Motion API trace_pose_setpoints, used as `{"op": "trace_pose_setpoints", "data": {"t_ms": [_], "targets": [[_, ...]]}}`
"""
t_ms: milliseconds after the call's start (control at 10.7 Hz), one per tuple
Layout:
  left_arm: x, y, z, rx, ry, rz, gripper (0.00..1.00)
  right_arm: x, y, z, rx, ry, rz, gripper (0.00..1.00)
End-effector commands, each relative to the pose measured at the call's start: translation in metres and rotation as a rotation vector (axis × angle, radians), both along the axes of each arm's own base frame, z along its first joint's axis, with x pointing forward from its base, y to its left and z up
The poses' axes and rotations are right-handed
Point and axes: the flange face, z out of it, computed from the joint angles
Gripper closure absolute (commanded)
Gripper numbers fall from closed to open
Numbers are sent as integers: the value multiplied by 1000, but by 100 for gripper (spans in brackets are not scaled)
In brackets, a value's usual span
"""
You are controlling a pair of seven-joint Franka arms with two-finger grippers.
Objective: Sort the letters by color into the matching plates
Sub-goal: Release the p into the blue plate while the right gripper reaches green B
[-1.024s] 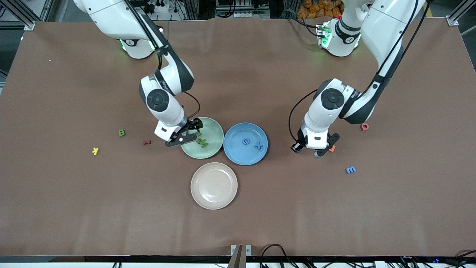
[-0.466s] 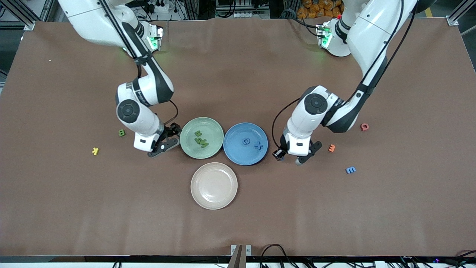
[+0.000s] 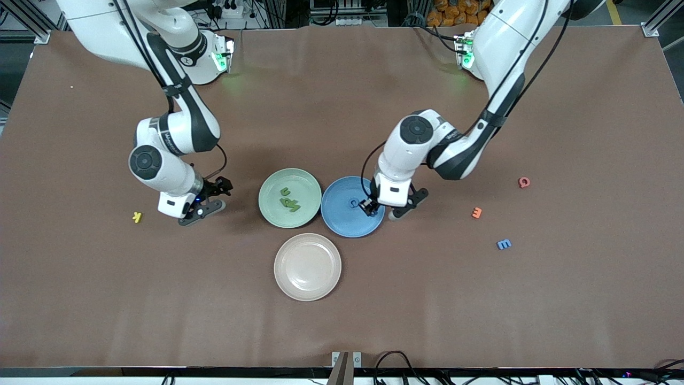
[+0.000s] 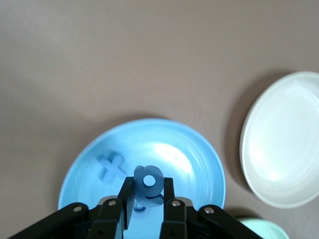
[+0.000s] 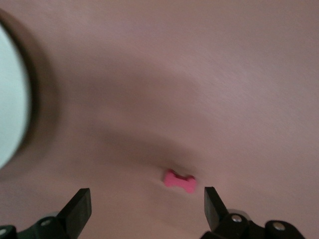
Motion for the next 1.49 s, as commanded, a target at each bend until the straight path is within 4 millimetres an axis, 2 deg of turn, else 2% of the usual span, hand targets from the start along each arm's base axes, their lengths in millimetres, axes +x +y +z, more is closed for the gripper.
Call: {"op": "trace_pose_setpoints", "data": {"t_ms": [0, 93, 186, 279, 372, 652, 1024, 1397], "targets": [[-21, -34, 3, 7, -6, -35, 100, -12, -41, 7, -18, 3, -26, 0], [-26, -47, 10, -6, -21, -52, 100, -15, -55, 5, -20, 1, -25, 0], [-19, -51, 16, -23, -26, -28, 79, -16, -67, 7, -18, -9, -27, 0], [-17, -55, 11, -19, -37, -48, 1, -21, -77, 11, -18, -14, -26, 0], [-25, -65, 10, -16, -40, -64, 0, -25, -89, 15, -15, -23, -21, 0], [-23, -58, 3, 18, -24, -62, 0, -43, -128, 4, -11, -58, 34, 0], [9, -10, -9, 141, -9, -32, 0, -60, -157, -6, -23, -69, 63, 0], [61, 66, -2, 199, -27, -35, 0, -65, -162, -21, -25, -75, 64, 0]]}}
